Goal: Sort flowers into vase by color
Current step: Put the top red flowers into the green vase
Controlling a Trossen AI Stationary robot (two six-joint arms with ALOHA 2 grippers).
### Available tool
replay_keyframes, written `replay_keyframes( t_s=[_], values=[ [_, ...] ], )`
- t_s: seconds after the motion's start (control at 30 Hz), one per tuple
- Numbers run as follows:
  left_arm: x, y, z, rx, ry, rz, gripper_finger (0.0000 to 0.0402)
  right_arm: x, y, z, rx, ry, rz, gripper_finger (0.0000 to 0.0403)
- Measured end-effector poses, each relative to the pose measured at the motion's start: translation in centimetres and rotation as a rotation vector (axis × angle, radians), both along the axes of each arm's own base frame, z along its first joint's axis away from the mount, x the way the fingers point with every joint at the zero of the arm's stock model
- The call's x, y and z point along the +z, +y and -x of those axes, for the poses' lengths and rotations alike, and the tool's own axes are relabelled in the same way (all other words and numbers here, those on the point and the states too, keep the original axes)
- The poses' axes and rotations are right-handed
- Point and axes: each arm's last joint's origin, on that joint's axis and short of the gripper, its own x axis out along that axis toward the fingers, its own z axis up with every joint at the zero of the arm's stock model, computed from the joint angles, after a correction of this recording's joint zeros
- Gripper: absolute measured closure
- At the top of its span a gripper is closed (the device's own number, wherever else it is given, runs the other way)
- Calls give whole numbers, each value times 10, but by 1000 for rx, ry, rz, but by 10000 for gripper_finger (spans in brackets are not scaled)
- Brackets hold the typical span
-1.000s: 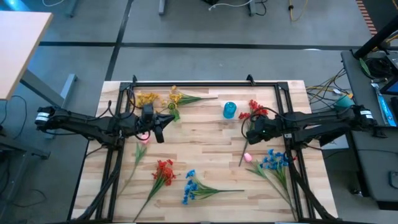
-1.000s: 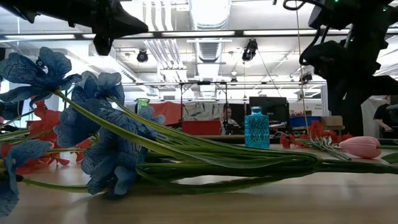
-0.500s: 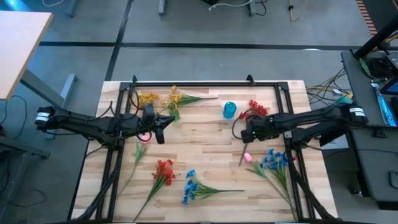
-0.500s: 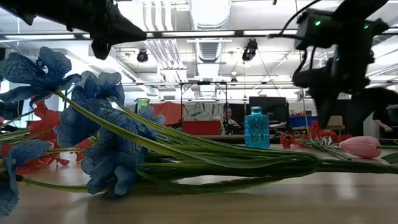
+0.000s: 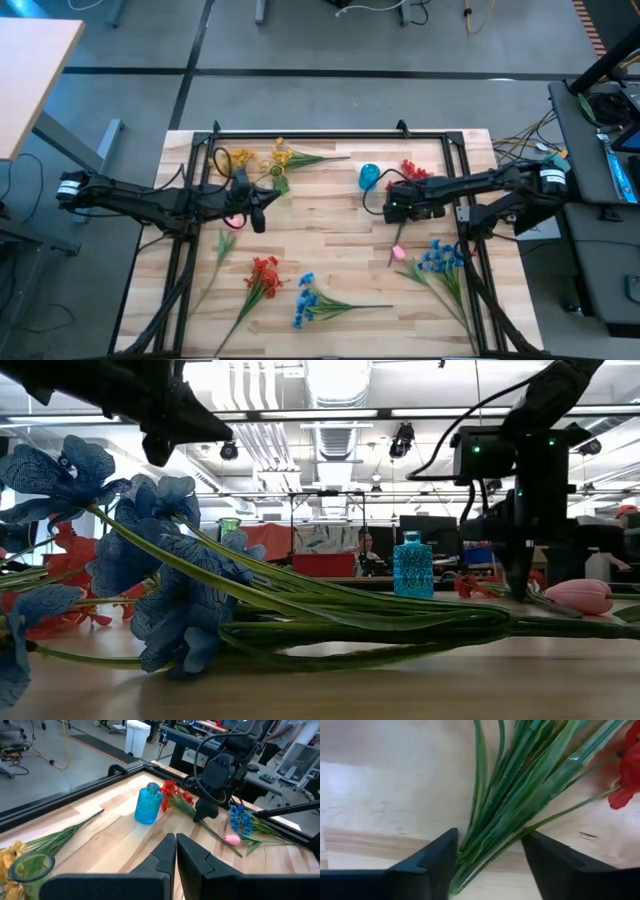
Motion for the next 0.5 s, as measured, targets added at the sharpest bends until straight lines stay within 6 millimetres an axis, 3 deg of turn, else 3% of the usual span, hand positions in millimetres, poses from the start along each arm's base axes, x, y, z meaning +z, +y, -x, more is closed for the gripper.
replay_keyframes(
  t_s=[0.3,0.5],
  values=[
    [-3,0,-3,3,14,10,402,6,0,-1,5,-49,10,376],
    [-4,0,-3,7,11,24,402,12,0,2,-26,-73,42,380]
  ],
)
